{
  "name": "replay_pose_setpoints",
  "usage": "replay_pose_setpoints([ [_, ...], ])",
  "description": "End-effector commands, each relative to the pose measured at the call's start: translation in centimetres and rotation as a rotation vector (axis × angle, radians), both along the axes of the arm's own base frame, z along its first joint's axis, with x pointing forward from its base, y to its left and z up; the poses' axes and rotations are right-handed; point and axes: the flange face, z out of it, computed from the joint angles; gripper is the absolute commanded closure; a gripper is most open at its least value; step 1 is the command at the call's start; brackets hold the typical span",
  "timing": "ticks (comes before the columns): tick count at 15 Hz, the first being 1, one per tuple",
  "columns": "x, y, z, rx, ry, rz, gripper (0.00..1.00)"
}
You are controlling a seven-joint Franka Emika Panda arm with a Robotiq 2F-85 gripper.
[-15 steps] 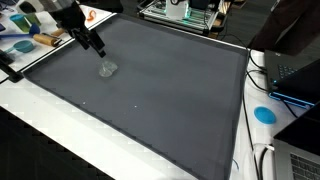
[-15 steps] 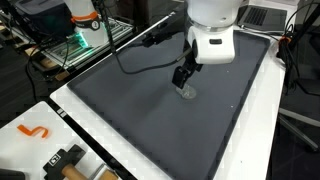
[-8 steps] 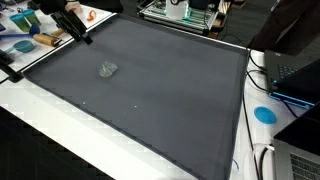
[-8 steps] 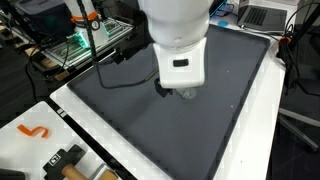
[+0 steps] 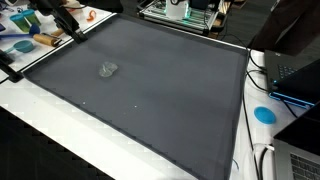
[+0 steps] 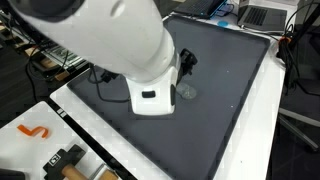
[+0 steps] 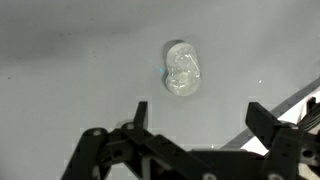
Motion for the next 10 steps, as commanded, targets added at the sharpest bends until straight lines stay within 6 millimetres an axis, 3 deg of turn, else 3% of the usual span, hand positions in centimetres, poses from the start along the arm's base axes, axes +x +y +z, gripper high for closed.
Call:
replay_pose_setpoints([
  [1, -0.1, -1.5, -1.7, 0.096, -0.036, -0.035, 0.00],
  [10, -0.7, -3.3, -5.0, 0.153, -0.054, -0.080, 0.00],
])
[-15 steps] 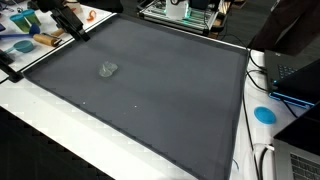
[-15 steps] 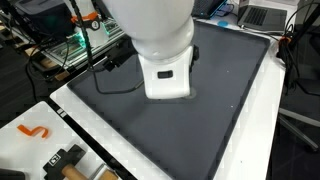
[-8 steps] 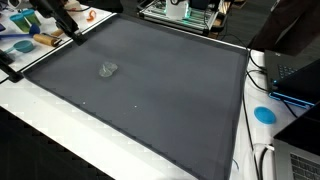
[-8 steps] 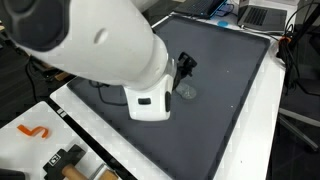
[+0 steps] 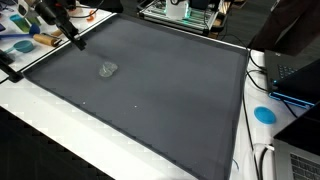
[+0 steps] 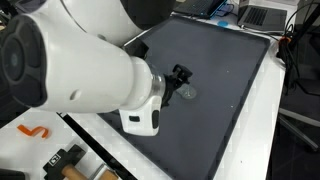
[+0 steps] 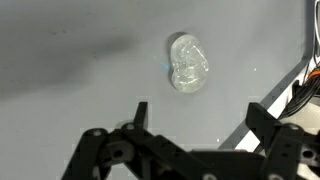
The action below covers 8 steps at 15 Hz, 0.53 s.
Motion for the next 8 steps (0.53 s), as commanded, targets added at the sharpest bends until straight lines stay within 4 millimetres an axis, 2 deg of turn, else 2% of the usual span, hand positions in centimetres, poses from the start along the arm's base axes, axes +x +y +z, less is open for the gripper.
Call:
replay_pose_setpoints([
  [1, 0.21, -0.84, -1.12, 0.027, -0.023, -0.010, 0.00],
  [8, 0.62, -0.95, -1.44, 0.017, -0.011, -0.013, 0.00],
])
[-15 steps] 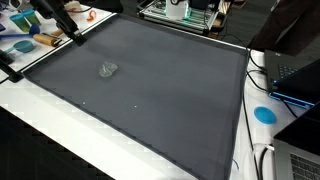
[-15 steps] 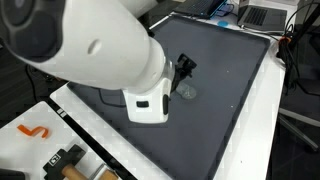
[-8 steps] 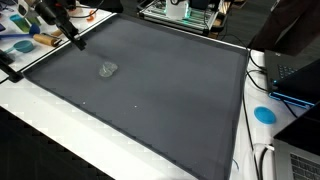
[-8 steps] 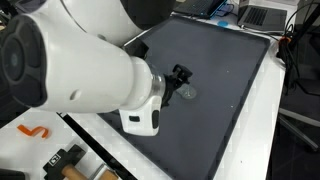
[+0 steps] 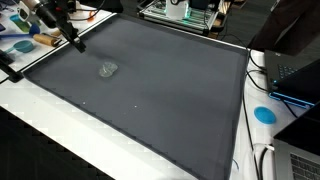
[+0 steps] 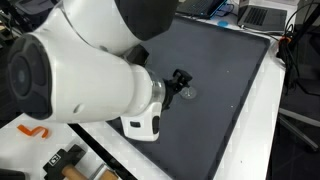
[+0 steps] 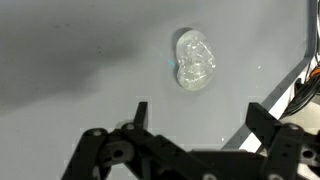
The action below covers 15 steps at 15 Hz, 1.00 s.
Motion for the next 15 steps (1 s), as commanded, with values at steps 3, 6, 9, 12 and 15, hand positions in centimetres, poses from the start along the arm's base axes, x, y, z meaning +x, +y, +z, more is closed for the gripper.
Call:
replay_pose_setpoints([
  [3, 0.7, -0.3, 0.2, -0.006, -0.003, -0.008, 0.00],
  [6, 1.3, 0.4, 1.2, -0.029, -0.005, -0.001, 0.00],
  [9, 2.2, 1.6, 2.4, -0.073, 0.015, 0.007, 0.00],
  [12, 3.2, 3.6, 4.0, -0.147, 0.044, 0.029, 0.00],
  [15, 4.1, 5.8, 5.4, -0.256, 0.091, 0.052, 0.00],
])
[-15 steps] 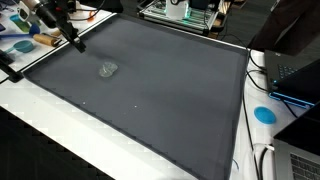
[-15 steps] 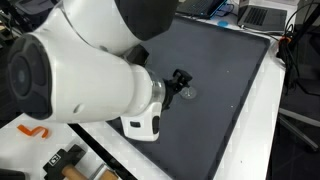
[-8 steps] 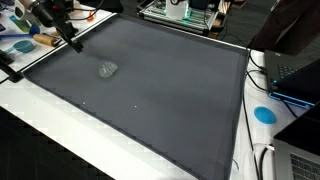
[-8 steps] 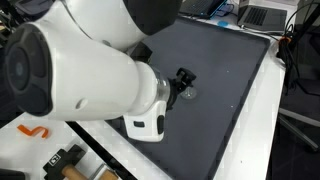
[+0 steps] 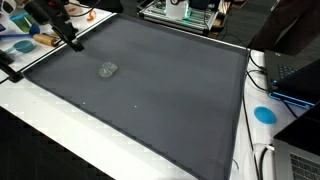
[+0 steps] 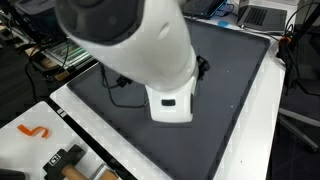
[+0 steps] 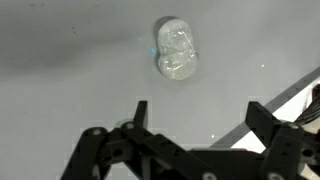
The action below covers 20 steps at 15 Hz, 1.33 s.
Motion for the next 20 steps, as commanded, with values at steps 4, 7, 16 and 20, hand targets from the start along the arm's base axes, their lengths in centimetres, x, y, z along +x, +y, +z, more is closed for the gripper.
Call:
replay_pose_setpoints([
  [4, 1.4, 4.6, 2.9, -0.258, 0.105, 0.032, 0.00],
  [7, 1.8, 7.0, 3.6, -0.377, 0.143, 0.063, 0.00],
  [16, 2.6, 15.0, 3.8, -0.667, 0.189, 0.197, 0.00],
  [20, 2.4, 18.8, 3.4, -0.775, 0.211, 0.265, 0.00],
])
